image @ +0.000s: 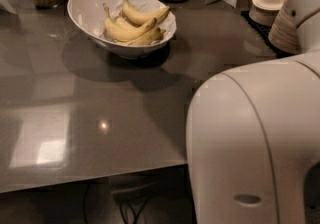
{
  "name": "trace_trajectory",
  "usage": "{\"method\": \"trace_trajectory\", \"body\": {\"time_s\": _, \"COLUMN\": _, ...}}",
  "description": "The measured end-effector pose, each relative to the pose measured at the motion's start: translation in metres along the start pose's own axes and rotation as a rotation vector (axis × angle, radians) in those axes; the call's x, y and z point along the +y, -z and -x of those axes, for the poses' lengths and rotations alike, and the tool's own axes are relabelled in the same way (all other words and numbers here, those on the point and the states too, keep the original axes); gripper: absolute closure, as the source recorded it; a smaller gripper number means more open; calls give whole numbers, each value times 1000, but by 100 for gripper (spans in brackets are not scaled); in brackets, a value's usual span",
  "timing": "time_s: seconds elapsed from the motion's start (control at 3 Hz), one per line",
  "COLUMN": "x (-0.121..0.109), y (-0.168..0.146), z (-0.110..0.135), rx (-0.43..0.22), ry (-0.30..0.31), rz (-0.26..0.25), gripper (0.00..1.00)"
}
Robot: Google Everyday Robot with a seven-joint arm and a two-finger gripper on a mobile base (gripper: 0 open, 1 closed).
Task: Pick banana from white bowl
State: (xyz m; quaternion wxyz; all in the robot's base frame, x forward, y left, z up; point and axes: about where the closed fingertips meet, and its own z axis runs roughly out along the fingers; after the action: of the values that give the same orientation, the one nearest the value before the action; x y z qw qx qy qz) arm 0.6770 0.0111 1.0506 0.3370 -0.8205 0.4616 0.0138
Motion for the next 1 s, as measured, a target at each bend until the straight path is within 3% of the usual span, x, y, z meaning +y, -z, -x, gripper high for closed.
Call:
{"method": "trace_trajectory", "body": {"time_s": 0.33, "x": 14, "y": 58, "z": 24, "rx": -65, "ry": 32, "rz": -129, "gripper": 100}}
{"method": "trace_trajectory", "body": {"time_s": 0.67, "x": 33, "y": 100, "z": 52, "rx": -187, "ry": 66, "rz": -289, "gripper": 100}}
{"method": "trace_trajectory", "body": {"time_s": 1.0, "x": 52, "y": 123, "z": 83, "rx": -310, "ry": 102, "rz": -450, "gripper": 100}}
